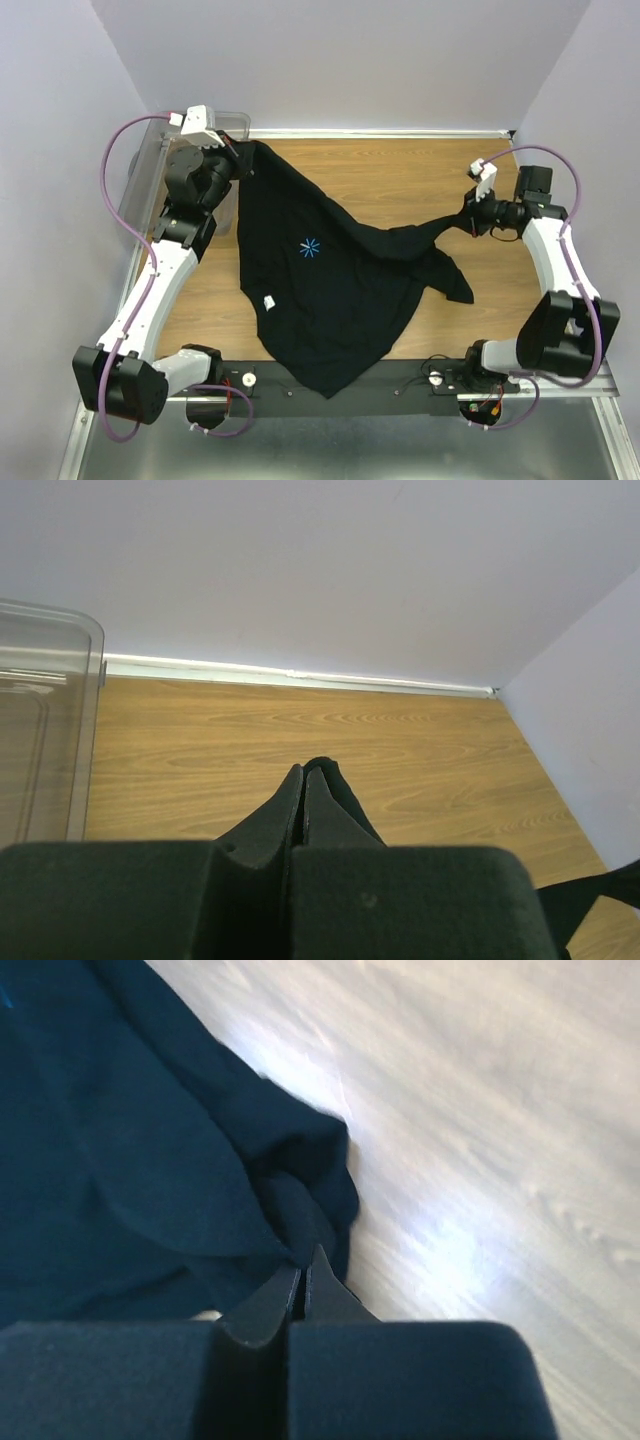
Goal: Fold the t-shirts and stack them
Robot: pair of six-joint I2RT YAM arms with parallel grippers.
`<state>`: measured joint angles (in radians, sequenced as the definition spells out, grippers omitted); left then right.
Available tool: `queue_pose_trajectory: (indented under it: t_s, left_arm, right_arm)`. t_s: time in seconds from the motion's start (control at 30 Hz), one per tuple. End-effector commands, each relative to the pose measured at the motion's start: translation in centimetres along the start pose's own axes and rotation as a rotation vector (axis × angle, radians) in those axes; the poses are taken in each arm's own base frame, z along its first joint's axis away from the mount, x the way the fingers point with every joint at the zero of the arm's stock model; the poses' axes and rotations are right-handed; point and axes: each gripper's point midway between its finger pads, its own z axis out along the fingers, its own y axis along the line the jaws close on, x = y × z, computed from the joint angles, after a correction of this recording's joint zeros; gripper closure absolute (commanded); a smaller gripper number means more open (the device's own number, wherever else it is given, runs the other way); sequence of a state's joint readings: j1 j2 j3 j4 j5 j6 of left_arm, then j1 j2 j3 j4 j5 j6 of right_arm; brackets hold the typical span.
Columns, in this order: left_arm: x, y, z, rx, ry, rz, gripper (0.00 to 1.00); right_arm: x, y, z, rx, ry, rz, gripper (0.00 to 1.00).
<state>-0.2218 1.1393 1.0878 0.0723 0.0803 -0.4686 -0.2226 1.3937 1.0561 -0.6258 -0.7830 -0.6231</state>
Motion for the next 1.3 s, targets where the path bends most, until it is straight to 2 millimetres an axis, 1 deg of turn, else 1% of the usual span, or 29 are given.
queue_pose_trajectory:
  t_s: [0.0,0.07,0.1,0.13,0.17,0.3,0.4,0.43,0.47,0.53,0.57,0.63,0.67,0.7,0.73,0.8,0.87,0.9,0.97,1.0,1.03,1.1,1.13,1.17,1.2,1.23,1.27]
  left_arm:
    - [-2.2,-0.6,0.7,0.035,-0.045,0.026,1.0]
    - [-2.4,-0.3,0.9,0.028,-0.048,0.024,1.0]
    - [-2.7,-0.1,1.0,0.02,-0.053,0.023,1.0]
    - [-2.9,0.0,1.1,0.017,-0.058,0.024,1.0]
    - [-3.2,0.2,1.1,0.005,-0.068,0.026,1.0]
    - [-4.4,1.8,1.1,-0.053,-0.104,0.027,1.0]
    - [-4.7,3.1,0.9,-0.106,-0.123,0.015,1.0]
    - [-4.8,3.6,0.7,-0.123,-0.133,0.009,1.0]
    - [-5.1,4.3,0.4,-0.157,-0.154,0.006,1.0]
    - [-5.5,4.9,0.0,-0.179,-0.177,0.003,1.0]
    - [-6.1,5.1,-0.4,-0.181,-0.205,0.006,1.0]
    - [-6.9,4.8,-0.9,-0.167,-0.237,0.009,1.0]
    - [-7.4,4.4,-1.1,-0.153,-0.254,0.015,1.0]
    - [-8.7,3.7,-1.7,-0.127,-0.299,0.022,1.0]
    - [-9.2,3.4,-2.0,-0.115,-0.32,0.024,1.0]
    - [-11.3,1.8,-3.5,-0.063,-0.406,0.03,1.0]
    - [-12.8,0.7,-4.7,-0.029,-0.465,0.035,1.0]
    - [-14.5,-0.3,-5.9,0.002,-0.524,0.035,1.0]
    - [-16.0,-1.5,-7.1,0.036,-0.573,0.036,1.0]
    - [-17.5,-3.2,-8.4,0.097,-0.616,0.046,1.0]
    - [-18.2,-4.4,-9.1,0.145,-0.627,0.037,1.0]
    - [-20.1,-6.7,-11.2,0.231,-0.684,0.038,1.0]
    - [-21.5,-8.0,-12.5,0.273,-0.718,0.036,1.0]
    - [-22.1,-9.3,-13.6,0.329,-0.726,0.026,1.0]
    - [-23.9,-11.0,-15.9,0.385,-0.782,0.034,1.0]
    - [-24.7,-12.0,-17.1,0.416,-0.807,0.036,1.0]
    - [-25.5,-13.2,-18.8,0.467,-0.827,0.028,1.0]
  right_arm:
    - [-5.5,1.8,-3.0,-0.002,-0.148,-0.055,0.99]
    - [-7.3,1.4,-4.4,0.061,-0.167,-0.056,0.99]
    - [-8.3,1.4,-5.4,0.104,-0.185,-0.028,1.0]
    - [-9.0,0.6,-6.2,0.167,-0.185,-0.019,0.99]
    - [-10.6,0.4,-7.3,0.206,-0.215,0.003,0.99]
    - [-12.9,-0.3,-9.7,0.318,-0.257,0.026,0.99]
    - [-13.1,-1.5,-11.2,0.427,-0.251,0.004,0.99]
    - [-12.8,-2.3,-11.7,0.481,-0.238,0.002,0.99]
    - [-12.9,-2.6,-12.1,0.511,-0.237,-0.014,0.99]
    - [-13.1,-3.2,-12.9,0.565,-0.231,-0.031,0.99]
    - [-13.3,-3.2,-13.3,0.577,-0.235,-0.049,0.99]
    - [-14.3,-2.8,-14.0,0.578,-0.258,-0.074,0.99]
    - [-14.7,-2.5,-14.3,0.574,-0.271,-0.084,0.99]
    - [-15.1,-2.3,-14.4,0.567,-0.281,-0.089,0.99]
    - [-15.6,-2.0,-14.6,0.556,-0.293,-0.097,1.0]
    - [-16.8,-1.7,-15.3,0.558,-0.32,-0.118,0.99]
    - [-17.9,-1.2,-15.9,0.546,-0.344,-0.137,1.0]
    - [-18.9,-0.7,-16.6,0.547,-0.366,-0.157,1.0]
    - [-20.0,0.0,-17.2,0.528,-0.389,-0.176,1.0]
    - [-21.4,0.8,-18.5,0.534,-0.421,-0.201,0.99]
    - [-22.1,1.1,-18.9,0.529,-0.433,-0.211,0.99]
    - [-23.7,2.0,-20.5,0.543,-0.473,-0.237,0.99]
    - [-25.8,3.2,-22.7,0.566,-0.527,-0.281,0.99]
    - [-26.8,3.8,-23.9,0.586,-0.554,-0.301,0.99]
    - [-27.7,4.4,-25.1,0.602,-0.581,-0.315,1.0]
    - [-29.9,6.4,-28.1,0.635,-0.655,-0.373,1.0]
    - [-30.9,7.1,-29.4,0.656,-0.688,-0.381,0.99]
